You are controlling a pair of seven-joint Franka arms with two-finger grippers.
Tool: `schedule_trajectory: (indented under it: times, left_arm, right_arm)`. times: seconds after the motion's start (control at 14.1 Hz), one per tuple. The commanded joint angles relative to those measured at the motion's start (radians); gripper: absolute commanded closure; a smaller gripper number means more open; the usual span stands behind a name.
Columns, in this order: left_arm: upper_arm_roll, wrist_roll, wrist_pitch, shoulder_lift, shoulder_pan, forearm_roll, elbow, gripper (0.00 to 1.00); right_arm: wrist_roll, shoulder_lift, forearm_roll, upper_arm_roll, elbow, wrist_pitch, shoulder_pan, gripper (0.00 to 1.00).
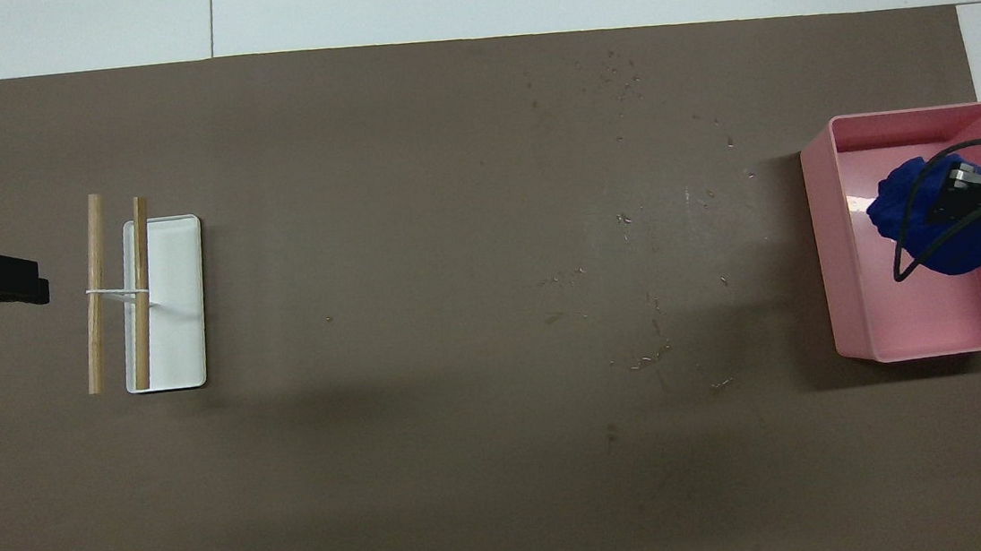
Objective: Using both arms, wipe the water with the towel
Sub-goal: 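Carry the blue cloth into the pink bin with the right gripper, then release the blue cloth in the pink bin with the right gripper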
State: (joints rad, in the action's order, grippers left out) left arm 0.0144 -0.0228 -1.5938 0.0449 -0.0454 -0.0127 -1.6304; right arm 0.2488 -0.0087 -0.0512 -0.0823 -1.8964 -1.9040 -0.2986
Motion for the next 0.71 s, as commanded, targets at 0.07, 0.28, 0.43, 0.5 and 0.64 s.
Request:
schedule_trajectory:
  times: [0.07, 0.28, 0.43, 0.5, 0.64]
  left_arm:
    - [-0.004, -0.002, 0.008, 0.013, 0.012, -0.012, -0.016, 0.00]
    - [-0.004, -0.002, 0.009, 0.013, 0.009, -0.012, -0.016, 0.00]
    - [-0.004, -0.002, 0.008, 0.013, 0.009, -0.012, -0.016, 0.00]
    - [-0.004, -0.002, 0.009, 0.013, 0.009, -0.012, -0.016, 0.00]
    - [-0.004, -0.002, 0.009, 0.013, 0.009, -0.012, -0.016, 0.00]
  right_arm:
    - [-0.186, 0.036, 0.017, -0.014, -0.090, -0.050, -0.114, 1.00]
    - [-0.209, 0.046, 0.024, -0.013, -0.216, -0.150, -0.139, 1.00]
    - [-0.210, 0.047, 0.027, -0.014, -0.256, -0.203, -0.136, 0.86]
    - [-0.213, 0.047, 0.039, -0.014, -0.254, -0.204, -0.133, 0.59]
    - [-0.218, 0.050, 0.048, -0.014, -0.230, -0.190, -0.114, 0.05]
